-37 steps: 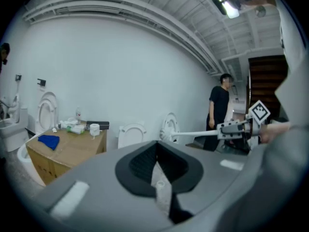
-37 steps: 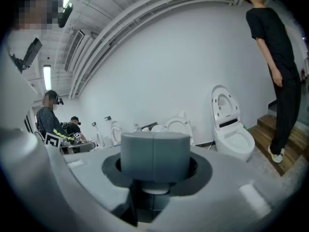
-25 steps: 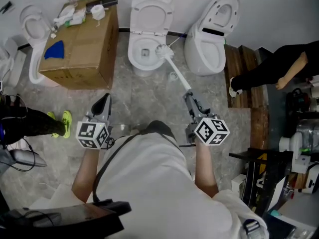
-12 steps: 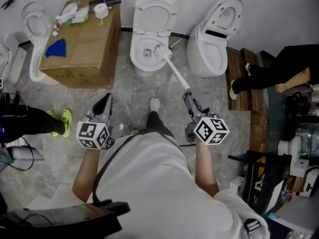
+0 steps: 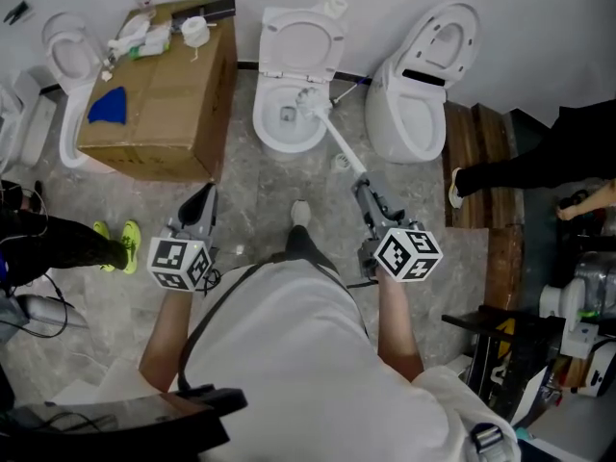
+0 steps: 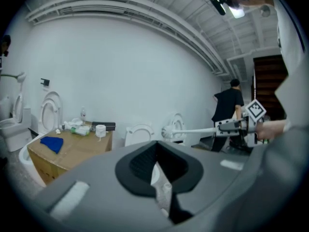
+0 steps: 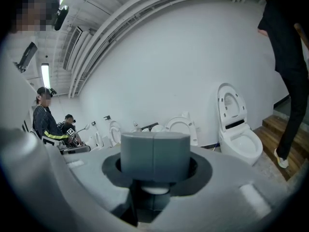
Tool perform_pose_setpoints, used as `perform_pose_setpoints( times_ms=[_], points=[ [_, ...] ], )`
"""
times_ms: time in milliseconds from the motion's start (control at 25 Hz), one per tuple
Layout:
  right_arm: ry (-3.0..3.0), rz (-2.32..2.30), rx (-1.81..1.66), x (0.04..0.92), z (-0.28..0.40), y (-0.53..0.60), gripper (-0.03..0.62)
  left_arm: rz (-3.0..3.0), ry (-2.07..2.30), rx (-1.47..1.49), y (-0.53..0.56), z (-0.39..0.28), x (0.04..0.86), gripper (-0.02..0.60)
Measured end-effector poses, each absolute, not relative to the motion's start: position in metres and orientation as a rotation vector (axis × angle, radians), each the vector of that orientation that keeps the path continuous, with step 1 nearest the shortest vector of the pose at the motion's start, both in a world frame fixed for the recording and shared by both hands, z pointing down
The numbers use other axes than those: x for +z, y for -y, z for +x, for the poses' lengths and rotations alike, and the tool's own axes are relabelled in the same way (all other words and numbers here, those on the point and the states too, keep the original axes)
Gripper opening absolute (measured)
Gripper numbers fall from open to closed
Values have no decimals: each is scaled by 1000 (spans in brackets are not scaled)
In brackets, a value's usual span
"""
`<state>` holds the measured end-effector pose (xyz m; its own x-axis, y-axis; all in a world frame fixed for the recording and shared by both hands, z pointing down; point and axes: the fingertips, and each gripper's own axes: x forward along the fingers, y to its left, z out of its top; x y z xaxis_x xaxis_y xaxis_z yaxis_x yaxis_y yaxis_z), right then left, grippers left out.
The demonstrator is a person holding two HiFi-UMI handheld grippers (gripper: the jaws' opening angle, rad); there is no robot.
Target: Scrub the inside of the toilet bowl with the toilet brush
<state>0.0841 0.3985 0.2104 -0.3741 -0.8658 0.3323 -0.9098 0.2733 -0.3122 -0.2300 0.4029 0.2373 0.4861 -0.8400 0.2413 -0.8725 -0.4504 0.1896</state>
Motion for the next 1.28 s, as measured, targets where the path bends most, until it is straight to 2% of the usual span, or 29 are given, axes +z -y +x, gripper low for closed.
perform_pose_setpoints(
  times_ms=[1280],
  points=[
    [2512, 1461, 760, 234, 198, -158, 150, 2352, 1550, 247, -192, -100, 230, -12]
  ],
)
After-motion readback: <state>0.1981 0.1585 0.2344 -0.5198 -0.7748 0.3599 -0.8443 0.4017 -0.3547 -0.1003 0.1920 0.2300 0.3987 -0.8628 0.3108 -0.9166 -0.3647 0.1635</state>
